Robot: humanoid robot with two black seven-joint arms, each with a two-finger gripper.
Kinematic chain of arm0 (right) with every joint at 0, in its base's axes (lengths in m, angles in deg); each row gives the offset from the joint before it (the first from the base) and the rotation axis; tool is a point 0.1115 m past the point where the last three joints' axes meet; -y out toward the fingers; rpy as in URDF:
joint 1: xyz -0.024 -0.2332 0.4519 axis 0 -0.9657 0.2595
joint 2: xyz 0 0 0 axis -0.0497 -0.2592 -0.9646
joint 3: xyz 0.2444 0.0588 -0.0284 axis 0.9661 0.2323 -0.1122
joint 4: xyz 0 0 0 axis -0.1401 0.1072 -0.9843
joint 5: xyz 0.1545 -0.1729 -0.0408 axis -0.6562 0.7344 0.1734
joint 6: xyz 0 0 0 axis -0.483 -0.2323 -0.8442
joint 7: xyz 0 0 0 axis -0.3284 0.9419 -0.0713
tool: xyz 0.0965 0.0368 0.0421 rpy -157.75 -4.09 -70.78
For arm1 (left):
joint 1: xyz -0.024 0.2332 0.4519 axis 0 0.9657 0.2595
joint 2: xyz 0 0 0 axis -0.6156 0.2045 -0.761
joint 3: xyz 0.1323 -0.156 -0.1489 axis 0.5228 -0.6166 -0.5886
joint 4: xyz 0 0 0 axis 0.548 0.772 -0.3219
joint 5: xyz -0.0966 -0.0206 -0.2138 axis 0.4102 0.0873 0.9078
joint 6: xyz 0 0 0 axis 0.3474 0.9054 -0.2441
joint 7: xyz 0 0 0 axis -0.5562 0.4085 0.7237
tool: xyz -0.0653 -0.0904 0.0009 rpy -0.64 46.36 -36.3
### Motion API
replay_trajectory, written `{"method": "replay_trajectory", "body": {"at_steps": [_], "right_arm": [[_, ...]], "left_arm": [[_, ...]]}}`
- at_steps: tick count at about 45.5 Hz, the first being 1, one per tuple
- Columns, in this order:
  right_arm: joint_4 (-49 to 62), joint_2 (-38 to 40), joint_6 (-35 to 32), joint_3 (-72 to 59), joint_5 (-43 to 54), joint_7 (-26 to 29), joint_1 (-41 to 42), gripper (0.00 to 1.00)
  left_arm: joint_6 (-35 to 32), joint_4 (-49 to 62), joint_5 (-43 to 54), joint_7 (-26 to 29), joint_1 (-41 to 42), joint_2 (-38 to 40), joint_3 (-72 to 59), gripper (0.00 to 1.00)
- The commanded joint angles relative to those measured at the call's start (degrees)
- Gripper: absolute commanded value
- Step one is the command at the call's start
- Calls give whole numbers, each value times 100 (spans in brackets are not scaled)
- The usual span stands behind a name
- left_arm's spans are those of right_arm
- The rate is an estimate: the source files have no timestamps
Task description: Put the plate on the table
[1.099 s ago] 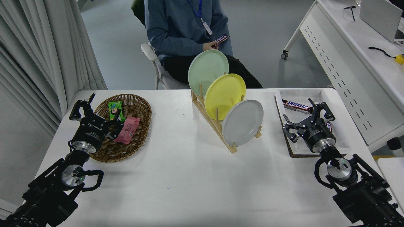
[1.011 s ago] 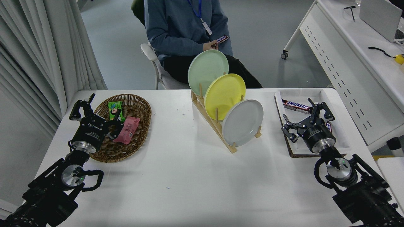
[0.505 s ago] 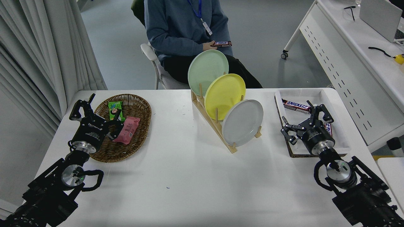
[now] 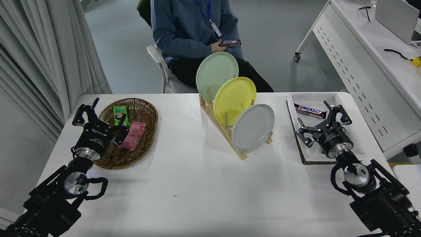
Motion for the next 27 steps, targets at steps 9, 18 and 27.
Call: {"method": "replay_trajectory", "body": {"at_steps": [9, 18, 27], "right_arm": [[-48, 1359, 93, -2087, -729, 19, 513, 100], [-57, 1754, 75, -3607, -799, 19, 1023, 100], [-66, 2361, -21, -4882, -791, 19, 1594, 100]], "left_arm": [[0, 5, -1, 0, 0, 0, 0, 100], [0, -4, -1, 0, 0, 0, 0, 100], [0, 5, -1, 0, 0, 0, 0, 100]]}}
